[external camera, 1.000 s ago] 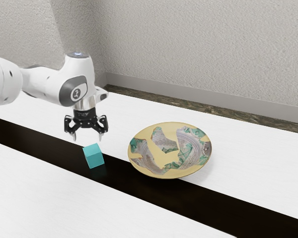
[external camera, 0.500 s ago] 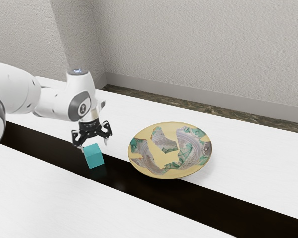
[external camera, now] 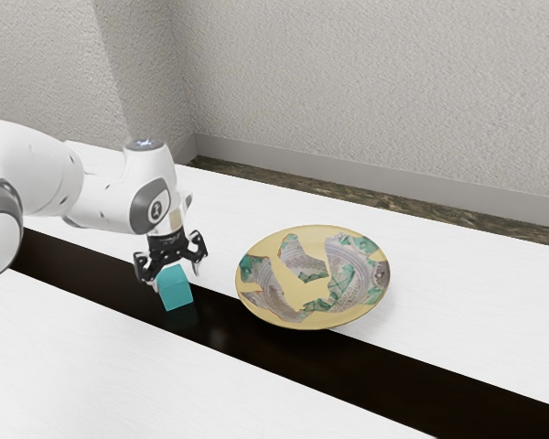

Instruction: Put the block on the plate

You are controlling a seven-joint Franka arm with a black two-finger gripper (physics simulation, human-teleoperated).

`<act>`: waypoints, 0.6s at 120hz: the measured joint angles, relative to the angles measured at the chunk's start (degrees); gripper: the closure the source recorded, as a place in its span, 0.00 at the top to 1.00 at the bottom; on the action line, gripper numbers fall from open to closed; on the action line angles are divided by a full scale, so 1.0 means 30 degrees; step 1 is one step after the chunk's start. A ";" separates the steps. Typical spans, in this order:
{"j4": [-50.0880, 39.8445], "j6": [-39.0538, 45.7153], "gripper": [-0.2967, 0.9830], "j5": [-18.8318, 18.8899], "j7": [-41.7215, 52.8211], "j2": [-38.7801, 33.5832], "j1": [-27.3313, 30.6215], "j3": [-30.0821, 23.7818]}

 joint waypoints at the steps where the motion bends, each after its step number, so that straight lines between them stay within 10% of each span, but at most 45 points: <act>1: 0.0000 0.0006 0.77 -0.0008 -0.0017 0.0002 0.0017 0.0004; 72: 0.0000 0.0092 0.57 -0.0509 -0.0852 -0.0031 0.0118 0.0026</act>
